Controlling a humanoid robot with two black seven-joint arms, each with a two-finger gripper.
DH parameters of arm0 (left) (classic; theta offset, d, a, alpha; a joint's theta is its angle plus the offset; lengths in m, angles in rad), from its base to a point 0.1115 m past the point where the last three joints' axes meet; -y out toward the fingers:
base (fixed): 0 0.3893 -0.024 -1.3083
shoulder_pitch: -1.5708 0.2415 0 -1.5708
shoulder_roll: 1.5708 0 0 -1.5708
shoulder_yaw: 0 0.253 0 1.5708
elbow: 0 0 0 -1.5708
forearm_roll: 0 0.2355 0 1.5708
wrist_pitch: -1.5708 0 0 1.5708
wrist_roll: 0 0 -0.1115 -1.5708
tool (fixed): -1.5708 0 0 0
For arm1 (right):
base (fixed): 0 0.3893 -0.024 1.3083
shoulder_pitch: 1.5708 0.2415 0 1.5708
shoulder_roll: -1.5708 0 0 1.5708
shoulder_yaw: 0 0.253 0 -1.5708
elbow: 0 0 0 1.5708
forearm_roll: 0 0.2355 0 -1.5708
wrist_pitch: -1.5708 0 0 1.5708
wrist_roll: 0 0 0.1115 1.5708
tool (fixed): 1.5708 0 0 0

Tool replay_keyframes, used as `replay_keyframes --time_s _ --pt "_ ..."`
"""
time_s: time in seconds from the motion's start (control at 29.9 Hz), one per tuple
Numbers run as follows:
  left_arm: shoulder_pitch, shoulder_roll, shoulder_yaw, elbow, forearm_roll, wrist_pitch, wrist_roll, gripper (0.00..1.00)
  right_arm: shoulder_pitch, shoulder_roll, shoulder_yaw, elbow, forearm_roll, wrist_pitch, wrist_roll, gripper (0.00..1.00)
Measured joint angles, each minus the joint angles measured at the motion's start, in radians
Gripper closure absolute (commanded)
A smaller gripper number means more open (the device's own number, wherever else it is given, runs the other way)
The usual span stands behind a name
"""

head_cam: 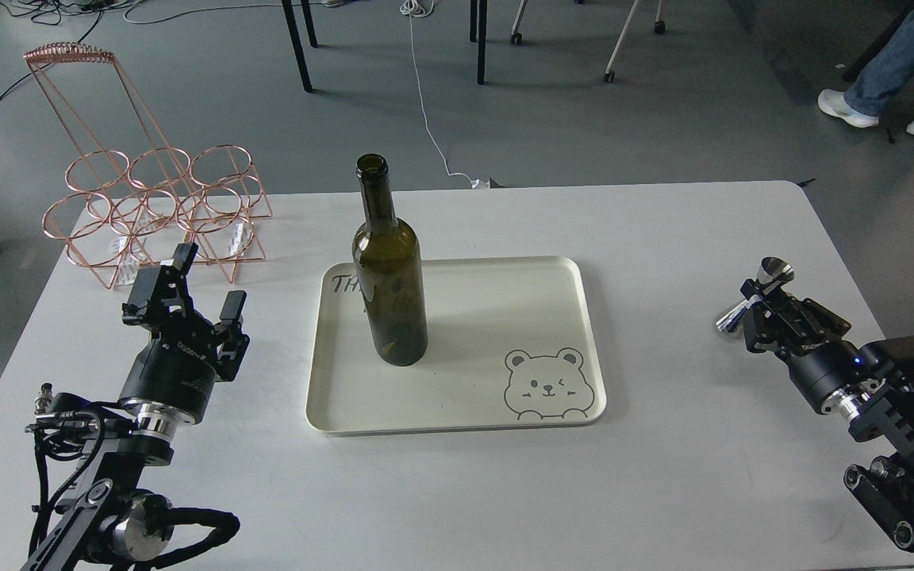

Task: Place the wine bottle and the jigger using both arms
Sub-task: 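Lift the jigger with the right gripper and carry it off the tray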

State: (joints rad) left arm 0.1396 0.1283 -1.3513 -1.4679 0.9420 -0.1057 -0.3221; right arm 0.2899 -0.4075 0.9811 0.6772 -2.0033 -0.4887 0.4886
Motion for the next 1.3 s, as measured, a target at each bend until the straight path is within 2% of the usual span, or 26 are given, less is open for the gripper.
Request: replay_keyframes --time_s 0.07,0.23,0.43,0.63,0.77,1.3 --pt "0.0 0.0 0.0 0.0 0.0 0.0 0.0 0.02 0.003 0.001 -0.001 -0.002 0.0 0.0 0.0 0.72" --pt "0.0 -0.001 0.001 0.0 0.0 0.0 0.0 0.02 0.004 0.001 -0.001 -0.002 0.001 0.0 0.0 0.56" --pt "-0.001 -0.001 0.001 0.0 0.0 0.0 0.0 0.02 0.005 0.002 -0.003 0.002 0.015 0.0 0.0 0.47" --pt "-0.003 0.0 0.001 0.001 0.0 0.0 0.0 0.02 0.005 -0.006 -0.007 0.015 0.02 0.0 0.0 0.19" --pt "-0.003 -0.002 0.001 0.001 0.0 0.0 0.0 0.02 -0.003 -0.02 -0.016 0.036 0.022 0.0 0.0 0.08" --pt "-0.005 -0.003 0.0 -0.002 0.0 0.0 0.0 0.02 -0.15 -0.267 -0.098 0.244 0.123 0.0 0.0 0.04"
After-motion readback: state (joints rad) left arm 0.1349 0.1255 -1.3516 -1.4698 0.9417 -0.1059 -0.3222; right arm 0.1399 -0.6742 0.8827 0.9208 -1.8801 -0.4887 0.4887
